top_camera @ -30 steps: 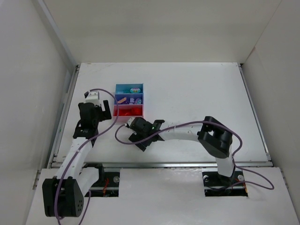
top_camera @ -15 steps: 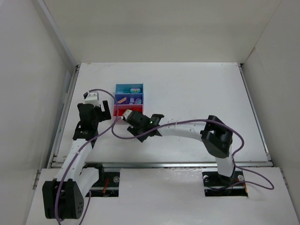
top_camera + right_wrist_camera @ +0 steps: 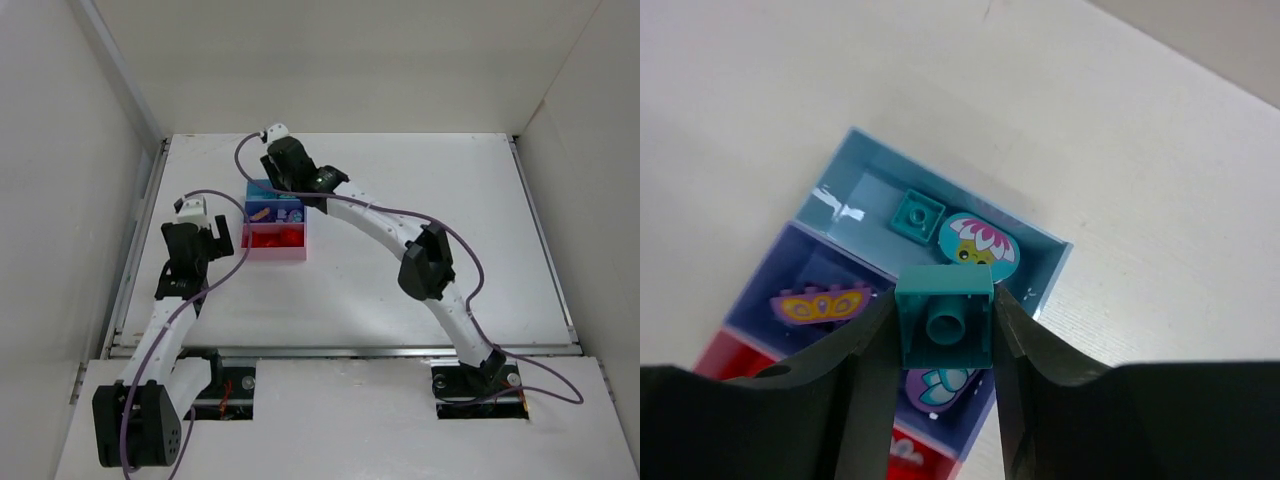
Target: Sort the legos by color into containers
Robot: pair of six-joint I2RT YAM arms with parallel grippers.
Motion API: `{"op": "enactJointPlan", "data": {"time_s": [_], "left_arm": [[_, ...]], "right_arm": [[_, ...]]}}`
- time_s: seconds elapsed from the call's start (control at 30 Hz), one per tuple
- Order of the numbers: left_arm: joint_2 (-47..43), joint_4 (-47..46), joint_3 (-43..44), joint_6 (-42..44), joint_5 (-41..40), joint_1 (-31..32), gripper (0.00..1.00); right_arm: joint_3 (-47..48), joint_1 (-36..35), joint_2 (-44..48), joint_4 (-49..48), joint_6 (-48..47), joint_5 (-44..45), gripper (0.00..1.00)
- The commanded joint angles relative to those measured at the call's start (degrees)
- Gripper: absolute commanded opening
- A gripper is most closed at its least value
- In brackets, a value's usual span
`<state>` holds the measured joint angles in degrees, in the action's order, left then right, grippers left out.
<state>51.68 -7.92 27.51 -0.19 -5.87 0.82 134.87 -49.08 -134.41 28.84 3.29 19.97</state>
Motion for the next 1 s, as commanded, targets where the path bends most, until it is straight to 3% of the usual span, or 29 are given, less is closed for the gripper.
{"op": "enactJointPlan", "data": {"time_s": [0.0,0.1,0.27,0.37,0.4,0.53,0.6,0.63,0.7,0.97], "left_arm": [[0.4,-1.7,-0.5,0.0,-1.0,-0.8,0.85],[1.0,-1.7,-0.5,0.0,-1.0,-2.0,0.85],[1.5,-1.7,-0.5,0.0,-1.5,-2.6,0.85],[1.5,-1.7,-0.5,0.0,-1.5,-3.1,0.85],[1.5,-1.7,-0.5,0.0,-1.5,-3.1,0.85],[1.5,-1.7,-0.5,0.0,-1.5,-3.1,0.85],[1.5,-1.7,-0.5,0.0,-1.5,-3.1,0.85],[1.5,-1.7,-0.5,0.0,-1.5,-3.1,0.85],[1.0,-1.7,-0.5,0.0,-1.5,-3.1,0.85],[0.4,-1.7,-0.5,0.0,-1.5,-3.1,0.85]], "right_arm": [[1.2,0.5,-2.2,-4.3,0.2,2.8,0.0],[-4.2,0.5,-0.6,-13.0,0.2,0.5,0.0],[-2.5,0.5,-3.3,-13.8,0.2,-1.4,0.0],[-2.5,0.5,-4.7,-14.3,0.8,-0.4,0.26],[-2.5,1.0,-5.3,-14.3,0.8,-0.4,0.47],[-2.5,1.5,-6.4,-14.9,0.8,-0.4,0.55],[-2.0,1.5,-6.4,-14.3,0.8,-0.4,0.7],[-2.0,1.5,-5.9,-14.3,0.8,-1.0,0.88],[-2.0,1.5,-4.2,-13.3,0.8,-1.0,1.0],[-13.3,2.4,12.7,-13.3,1.4,4.9,1.0]]}}
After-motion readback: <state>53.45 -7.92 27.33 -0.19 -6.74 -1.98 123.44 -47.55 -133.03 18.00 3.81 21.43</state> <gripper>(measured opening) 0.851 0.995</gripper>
